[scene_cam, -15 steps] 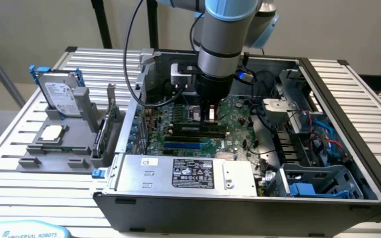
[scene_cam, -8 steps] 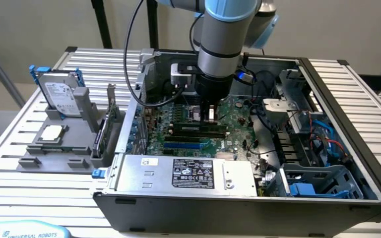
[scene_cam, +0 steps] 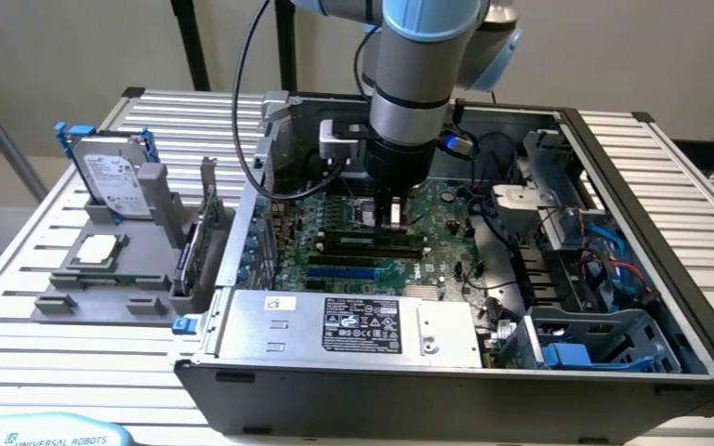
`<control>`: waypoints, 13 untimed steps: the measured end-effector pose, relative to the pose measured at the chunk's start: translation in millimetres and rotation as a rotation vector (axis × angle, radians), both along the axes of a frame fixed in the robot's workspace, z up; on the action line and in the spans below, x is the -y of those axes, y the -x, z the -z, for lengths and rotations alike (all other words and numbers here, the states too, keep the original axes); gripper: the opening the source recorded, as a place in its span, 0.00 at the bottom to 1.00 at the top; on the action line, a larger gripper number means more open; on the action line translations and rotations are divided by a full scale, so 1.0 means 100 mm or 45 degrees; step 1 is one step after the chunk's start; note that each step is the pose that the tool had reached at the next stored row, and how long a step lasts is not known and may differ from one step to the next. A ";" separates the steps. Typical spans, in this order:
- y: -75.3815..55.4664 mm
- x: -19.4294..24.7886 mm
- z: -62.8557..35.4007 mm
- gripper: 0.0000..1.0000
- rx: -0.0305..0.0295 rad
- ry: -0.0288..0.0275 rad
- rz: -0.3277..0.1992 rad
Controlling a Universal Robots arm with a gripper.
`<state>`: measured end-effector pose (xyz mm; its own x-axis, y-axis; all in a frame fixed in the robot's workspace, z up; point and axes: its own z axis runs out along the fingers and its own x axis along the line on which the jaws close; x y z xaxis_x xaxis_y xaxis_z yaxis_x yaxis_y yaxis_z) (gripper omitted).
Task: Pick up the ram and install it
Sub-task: 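Insert the ram into the slot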
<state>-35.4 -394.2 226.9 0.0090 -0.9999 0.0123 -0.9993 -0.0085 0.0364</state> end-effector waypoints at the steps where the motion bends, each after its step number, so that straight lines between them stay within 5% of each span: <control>1: 0.00 0.000 0.003 0.14 0.0002 0.0003 0.000; 13: 0.00 0.000 0.043 0.14 0.0016 0.0042 0.000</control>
